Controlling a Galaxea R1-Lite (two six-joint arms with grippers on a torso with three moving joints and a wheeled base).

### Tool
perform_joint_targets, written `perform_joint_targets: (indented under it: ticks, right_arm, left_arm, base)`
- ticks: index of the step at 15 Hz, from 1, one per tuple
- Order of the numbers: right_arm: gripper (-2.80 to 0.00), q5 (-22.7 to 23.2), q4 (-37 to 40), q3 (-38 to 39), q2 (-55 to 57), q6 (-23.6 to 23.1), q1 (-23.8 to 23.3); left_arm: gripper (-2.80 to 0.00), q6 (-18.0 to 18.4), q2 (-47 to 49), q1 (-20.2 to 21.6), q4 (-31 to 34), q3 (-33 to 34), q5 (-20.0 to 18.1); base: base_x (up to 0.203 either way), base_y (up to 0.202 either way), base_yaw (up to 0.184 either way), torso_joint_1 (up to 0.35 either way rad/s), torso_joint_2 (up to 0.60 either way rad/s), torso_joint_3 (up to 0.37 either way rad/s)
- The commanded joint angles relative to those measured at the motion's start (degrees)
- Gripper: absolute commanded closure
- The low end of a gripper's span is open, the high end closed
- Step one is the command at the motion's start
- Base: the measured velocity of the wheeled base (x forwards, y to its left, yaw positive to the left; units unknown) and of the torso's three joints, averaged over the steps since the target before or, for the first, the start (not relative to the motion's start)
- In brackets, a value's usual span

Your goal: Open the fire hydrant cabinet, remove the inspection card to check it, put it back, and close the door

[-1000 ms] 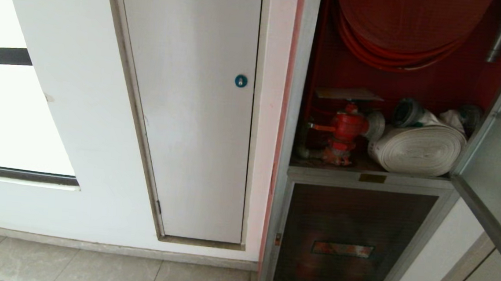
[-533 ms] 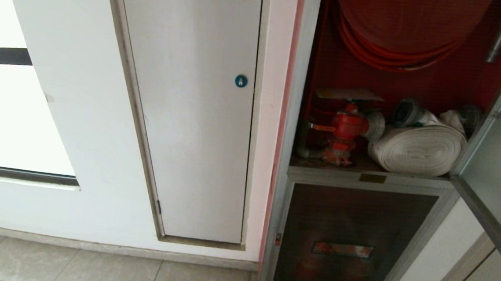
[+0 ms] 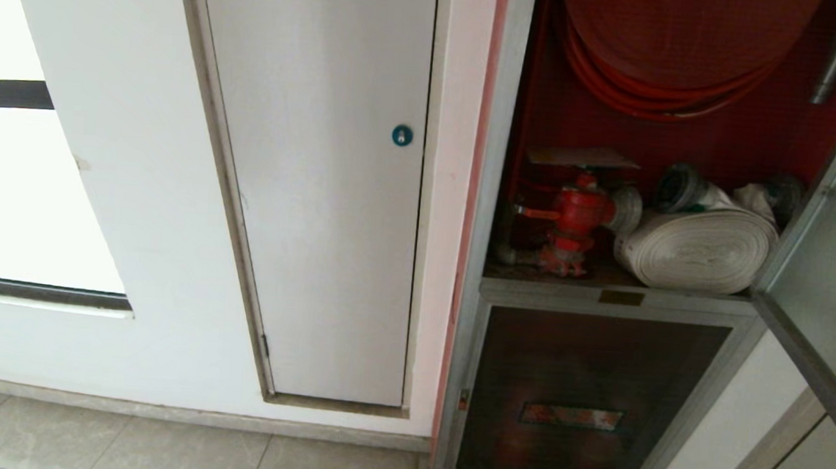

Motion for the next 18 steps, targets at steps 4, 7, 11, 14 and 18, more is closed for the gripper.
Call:
perform_joint_targets:
  ticks: [4, 7, 11, 14, 18]
  right_arm:
    - [0.0, -1.96, -14.03, 12.2, -1.04, -0.13, 0.04]
    - [0.0, -4.95, -8.6, 13.01, -1.04, -2.67, 0.04]
    - [0.0, -5.96, -7.86, 13.01, -1.04, -1.81, 0.04]
    - [0.0, -5.87, -7.86, 13.01, -0.97, -1.81, 0.04]
    - [0.0, -5.87, -7.86, 13.01, -1.04, -1.11, 0.04]
  left_arm:
    - [0.0, 0.02, 0.07, -0.02, 0.0, 0.0, 0.0]
    - [0.0, 0.02, 0.07, -0.02, 0.0, 0.0, 0.0]
    - [0.0, 0.02, -0.01, -0.02, 0.0, 0.0, 0.0]
    - [0.0, 0.02, 0.01, -0.02, 0.0, -0.01, 0.0]
    - [0.0, 0.02, 0.04, -0.08, 0.0, 0.0, 0.0]
  base:
    - [0.0, 0.0, 0.0, 0.0, 0.0, 0.0]
    - [0.0, 0.0, 0.0, 0.0, 0.0, 0.0]
    - [0.0, 0.0, 0.0, 0.0, 0.0, 0.0]
    - [0.0, 0.0, 0.0, 0.0, 0.0, 0.0]
    - [0.0, 0.0, 0.0, 0.0, 0.0, 0.0]
